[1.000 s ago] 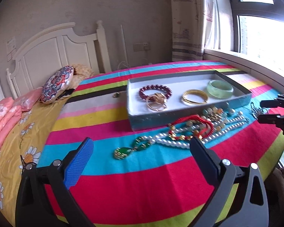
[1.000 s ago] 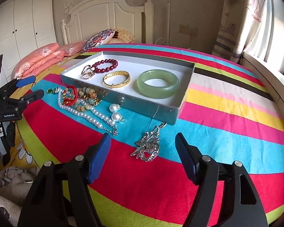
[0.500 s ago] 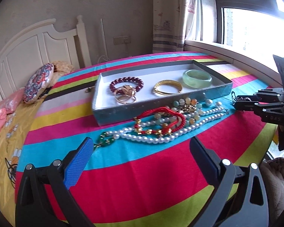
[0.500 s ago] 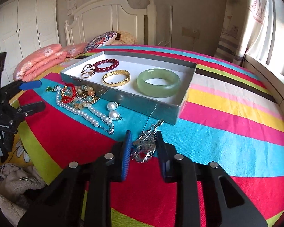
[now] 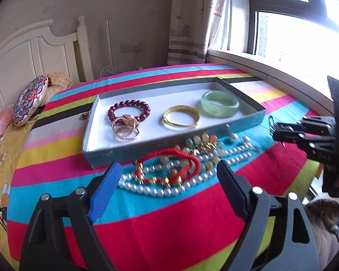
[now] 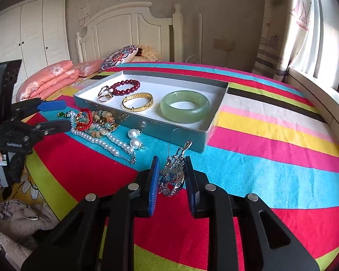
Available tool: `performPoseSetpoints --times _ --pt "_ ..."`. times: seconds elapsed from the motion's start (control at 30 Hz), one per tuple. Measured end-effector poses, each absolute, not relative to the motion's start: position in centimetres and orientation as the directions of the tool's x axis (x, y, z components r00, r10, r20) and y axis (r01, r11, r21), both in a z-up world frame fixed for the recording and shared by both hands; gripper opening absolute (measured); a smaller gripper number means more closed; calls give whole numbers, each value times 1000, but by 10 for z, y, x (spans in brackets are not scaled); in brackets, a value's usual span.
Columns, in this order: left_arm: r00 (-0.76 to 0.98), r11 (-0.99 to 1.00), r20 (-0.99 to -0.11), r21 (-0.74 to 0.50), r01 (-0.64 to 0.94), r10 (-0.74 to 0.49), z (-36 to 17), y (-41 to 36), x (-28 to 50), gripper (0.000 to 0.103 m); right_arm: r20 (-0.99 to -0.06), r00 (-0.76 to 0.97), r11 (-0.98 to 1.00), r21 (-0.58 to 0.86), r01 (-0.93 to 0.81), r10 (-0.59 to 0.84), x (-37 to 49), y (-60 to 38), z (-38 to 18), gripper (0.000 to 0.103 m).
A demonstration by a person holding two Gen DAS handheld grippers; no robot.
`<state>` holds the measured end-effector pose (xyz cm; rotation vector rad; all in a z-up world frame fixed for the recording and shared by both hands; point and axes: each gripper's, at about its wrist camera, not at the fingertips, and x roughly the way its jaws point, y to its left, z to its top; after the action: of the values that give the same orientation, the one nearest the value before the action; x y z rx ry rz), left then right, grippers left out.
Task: Organize jewelry
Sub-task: 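Grasp the silver pendant with the right tool while the left approaches the red string bracelet, then grasp the red string bracelet with the left tool while the right carries the pendant to the tray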
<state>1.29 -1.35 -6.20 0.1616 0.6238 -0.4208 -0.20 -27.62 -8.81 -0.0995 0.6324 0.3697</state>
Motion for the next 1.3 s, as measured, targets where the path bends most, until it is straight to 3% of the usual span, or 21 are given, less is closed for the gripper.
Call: performPoseSetpoints --times 0.07,0.13,0.17,0.37,0.57,0.63,0.67,0.8,1.0,1.3 --pt "720 906 -608 0 422 -335 -63 -11 20 70 -594 745 931 19 -365 304 -3 -277 -88 23" --pt "680 896 -633 -52 440 -370 -67 -4 27 48 -593 746 932 23 -362 304 -3 -278 -88 23" --pt "673 898 -643 -52 437 -365 -69 -3 29 43 -592 746 933 25 -360 304 -3 -279 -88 23" --pt "650 917 -669 -126 378 -360 -74 16 41 41 -593 743 933 38 -359 310 -1 -279 -88 23" --pt "640 929 -700 -90 359 -316 -71 9 53 37 -592 743 931 36 -363 312 -1 -278 -87 23" --pt "641 932 -714 -46 360 -283 -71 5 54 15 -591 744 933 39 -358 311 -1 -280 -87 23" --pt "633 930 -724 -31 367 -274 -72 3 55 10 -591 745 933 42 -356 311 -1 -281 -87 23" --pt "655 926 -710 11 376 -257 -72 -3 48 5 -587 746 934 45 -355 313 -1 -280 -87 23" --pt "692 924 -648 -49 379 -318 -55 4 32 6 -572 758 937 56 -344 312 -4 -285 -82 23" --pt "724 916 -600 -39 399 -341 -28 6 17 6 -552 772 937 55 -345 316 -8 -284 -73 23"
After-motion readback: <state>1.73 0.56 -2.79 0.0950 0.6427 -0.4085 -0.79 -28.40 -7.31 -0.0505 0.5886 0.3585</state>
